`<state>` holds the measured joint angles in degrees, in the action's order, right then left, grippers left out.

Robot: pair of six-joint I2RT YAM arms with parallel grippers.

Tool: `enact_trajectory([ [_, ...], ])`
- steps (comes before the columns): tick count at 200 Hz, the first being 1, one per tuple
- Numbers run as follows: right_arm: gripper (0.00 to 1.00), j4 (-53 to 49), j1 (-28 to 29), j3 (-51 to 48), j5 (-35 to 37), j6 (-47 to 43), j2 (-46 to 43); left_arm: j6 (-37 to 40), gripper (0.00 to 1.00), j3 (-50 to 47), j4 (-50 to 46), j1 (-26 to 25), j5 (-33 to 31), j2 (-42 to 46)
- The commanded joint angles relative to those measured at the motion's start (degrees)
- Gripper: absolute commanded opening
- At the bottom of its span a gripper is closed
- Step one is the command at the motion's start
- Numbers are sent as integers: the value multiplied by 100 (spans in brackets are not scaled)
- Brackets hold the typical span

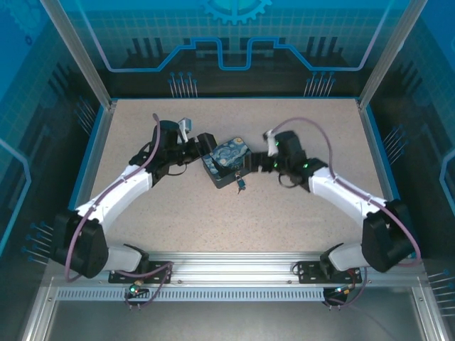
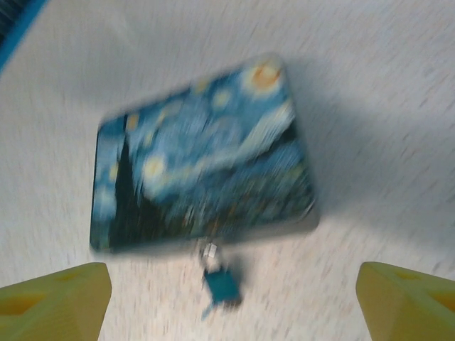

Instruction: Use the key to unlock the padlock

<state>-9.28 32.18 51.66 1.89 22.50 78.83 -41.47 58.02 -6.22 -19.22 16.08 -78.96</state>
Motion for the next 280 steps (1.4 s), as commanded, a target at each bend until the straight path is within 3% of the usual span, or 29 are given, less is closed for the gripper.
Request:
enact_trajectory([
  [1, 87, -277, 740, -505, 1534, -283, 11, -132, 78, 424, 186, 34, 607, -499],
  [57, 78, 652, 2135, -625, 3156, -752, 1173, -643, 74, 867, 770, 24, 1241, -1576],
  [126, 65, 1644, 2217, -578, 3598, -1078, 2015, -781, 72, 1049, 934, -54, 1380, -2216],
  [180, 57, 2095, 2085, -621, 3447, -1318, 2309, -775, 71, 961, 943, -59, 1221, -2339],
  [216, 41, 2406, 1903, -862, 3161, -1293, 2232, -638, 72, 930, 781, -55, 1033, -2346],
  [280, 11, 3213, 1317, -1473, 1630, -1356, 1747, -557, 71, 898, 666, -55, 942, -2413],
])
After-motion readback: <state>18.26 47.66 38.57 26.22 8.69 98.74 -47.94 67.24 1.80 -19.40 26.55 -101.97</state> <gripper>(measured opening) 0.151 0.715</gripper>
